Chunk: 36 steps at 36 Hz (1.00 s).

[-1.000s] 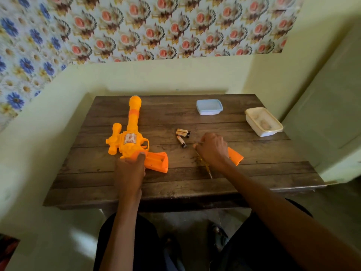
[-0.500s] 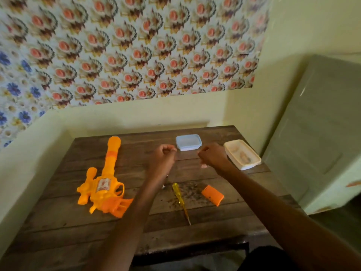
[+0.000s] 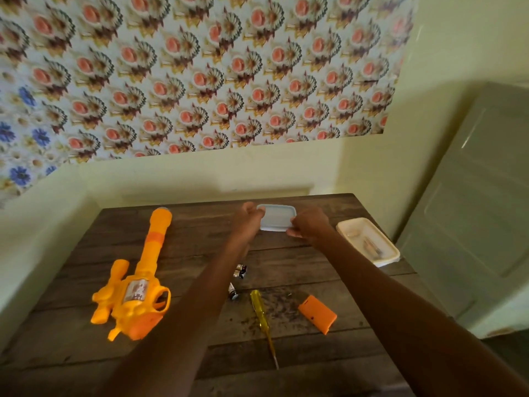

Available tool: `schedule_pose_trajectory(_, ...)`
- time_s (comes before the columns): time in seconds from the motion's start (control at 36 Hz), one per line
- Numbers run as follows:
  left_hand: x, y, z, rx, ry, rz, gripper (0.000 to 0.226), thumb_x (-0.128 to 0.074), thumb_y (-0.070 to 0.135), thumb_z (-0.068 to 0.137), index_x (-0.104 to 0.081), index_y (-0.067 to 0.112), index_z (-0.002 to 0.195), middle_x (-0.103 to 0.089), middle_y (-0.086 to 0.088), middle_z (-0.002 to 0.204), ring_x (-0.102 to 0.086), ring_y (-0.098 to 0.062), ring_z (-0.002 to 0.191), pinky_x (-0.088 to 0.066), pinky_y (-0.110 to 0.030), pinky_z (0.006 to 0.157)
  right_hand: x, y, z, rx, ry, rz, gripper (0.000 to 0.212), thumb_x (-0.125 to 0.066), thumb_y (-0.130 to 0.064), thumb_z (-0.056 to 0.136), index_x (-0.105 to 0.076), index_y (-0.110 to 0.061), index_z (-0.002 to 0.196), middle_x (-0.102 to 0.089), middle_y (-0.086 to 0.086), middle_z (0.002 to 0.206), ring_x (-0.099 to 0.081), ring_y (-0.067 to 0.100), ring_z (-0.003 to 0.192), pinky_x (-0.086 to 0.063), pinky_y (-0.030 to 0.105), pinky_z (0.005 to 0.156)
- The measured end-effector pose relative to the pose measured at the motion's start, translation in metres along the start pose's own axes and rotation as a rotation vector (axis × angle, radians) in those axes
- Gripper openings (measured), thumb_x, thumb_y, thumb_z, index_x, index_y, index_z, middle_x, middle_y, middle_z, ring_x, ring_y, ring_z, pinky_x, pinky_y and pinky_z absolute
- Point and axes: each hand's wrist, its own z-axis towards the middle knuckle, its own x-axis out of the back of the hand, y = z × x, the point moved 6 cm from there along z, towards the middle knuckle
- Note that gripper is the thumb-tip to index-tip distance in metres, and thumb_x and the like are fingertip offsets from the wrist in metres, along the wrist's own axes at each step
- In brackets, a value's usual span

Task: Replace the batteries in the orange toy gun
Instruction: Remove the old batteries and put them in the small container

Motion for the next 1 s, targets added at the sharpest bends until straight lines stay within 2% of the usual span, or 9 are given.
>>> schedule_pose_trajectory(0.11,0.025,0.007,-0.02,-0.006,0.083,-0.218,0.016,-0.06,0.017,0.094,-0.061,0.016,0.11,-0.065,-0.004,0.11,-0.059,-0.017,0.095,-0.052,-0.032,0.077,0.011,-0.013,-0.033,0.092,-0.071,0.12,0.006,-0.063,0.0,0.089,-0.062,-0.001,0.095,-0.064,0.02,0.104,-0.07,0.031,0.089,-0.061,0.03,0.057)
schedule_pose_trajectory(0.19,0.044,0.016,-0.051,-0.005,-0.021,-0.247,0.008,-0.057,0.021,0.095,-0.063,0.026,0.094,-0.064,0.005,0.092,-0.059,-0.012,0.085,-0.046,-0.028,0.064,0.017,-0.024,-0.069,0.255,-0.123,0.093,0.013,-0.063,0.0,0.089,-0.063,-0.002,0.102,-0.066,0.017,0.098,-0.069,0.023,0.083,-0.058,0.027,0.056)
schedule_pose_trajectory(0.39,0.069,0.016,-0.117,0.17,-0.354,-0.31,0.031,-0.05,0.041,0.097,-0.07,0.018,0.096,-0.068,-0.003,0.09,-0.062,-0.017,0.08,-0.05,-0.033,0.071,0.018,-0.052,-0.138,0.614,-0.221,-0.103,0.021,-0.065,0.003,0.086,-0.067,-0.017,0.093,-0.064,0.009,0.083,-0.064,0.019,0.074,-0.056,0.03,0.062)
schedule_pose_trajectory(0.5,0.072,0.004,-0.137,0.226,-0.425,-0.404,0.049,-0.044,0.046,0.098,-0.062,0.01,0.126,-0.064,-0.013,0.125,-0.061,-0.024,0.11,-0.047,-0.044,0.099,0.005,-0.07,-0.16,0.716,-0.221,-0.27,0.024,-0.068,-0.001,0.084,-0.069,-0.023,0.092,-0.066,-0.003,0.078,-0.063,0.015,0.072,-0.057,0.035,0.069)
schedule_pose_trajectory(0.61,0.075,-0.003,-0.146,0.298,-0.493,-0.682,0.057,-0.037,0.052,0.096,-0.059,0.012,0.129,-0.065,-0.012,0.126,-0.061,-0.026,0.117,-0.048,-0.044,0.099,-0.008,-0.083,-0.171,0.755,-0.213,-0.274,0.023,-0.071,-0.001,0.081,-0.072,-0.022,0.092,-0.061,-0.009,0.071,-0.056,0.009,0.065,-0.053,0.035,0.07)
schedule_pose_trajectory(0.67,0.077,-0.007,-0.147,0.311,-0.503,-0.843,0.06,-0.038,0.05,0.095,-0.053,0.008,0.136,-0.059,-0.016,0.134,-0.052,-0.031,0.128,-0.04,-0.046,0.107,-0.016,-0.087,-0.176,0.756,-0.226,-0.247,0.021,-0.071,-0.001,0.082,-0.073,-0.018,0.095,-0.062,-0.007,0.073,-0.057,0.01,0.068,-0.055,0.037,0.071)
schedule_pose_trajectory(0.81,0.087,-0.009,-0.141,0.179,-0.41,-1.149,0.046,-0.034,0.037,0.102,-0.055,0.007,0.13,-0.067,-0.015,0.119,-0.065,-0.025,0.108,-0.053,-0.042,0.095,-0.032,-0.079,-0.181,0.572,-0.085,-0.194,0.024,-0.074,-0.023,0.083,-0.064,-0.02,0.105,-0.066,-0.004,0.086,-0.064,0.012,0.078,-0.054,0.031,0.07)
schedule_pose_trajectory(0.92,0.103,-0.013,-0.133,-0.043,-0.258,-1.197,0.042,-0.027,0.031,0.104,-0.05,0.011,0.134,-0.07,-0.01,0.112,-0.067,-0.02,0.1,-0.058,-0.037,0.085,-0.062,-0.042,-0.189,0.241,-0.274,-0.014,0.024,-0.074,-0.026,0.084,-0.066,-0.007,0.096,-0.072,0.01,0.085,-0.068,0.019,0.07,-0.059,0.032,0.066)
schedule_pose_trajectory(1.0,0.11,-0.018,-0.132,-0.14,-0.209,-1.169,0.043,-0.027,0.024,0.105,-0.038,0.013,0.144,-0.066,-0.01,0.116,-0.067,-0.021,0.102,-0.058,-0.034,0.078,-0.07,-0.03,-0.193,0.154,-0.322,0.168,0.025,-0.077,-0.018,0.081,-0.069,0.001,0.095,-0.074,0.018,0.091,-0.072,0.024,0.077,-0.06,0.032,0.071)
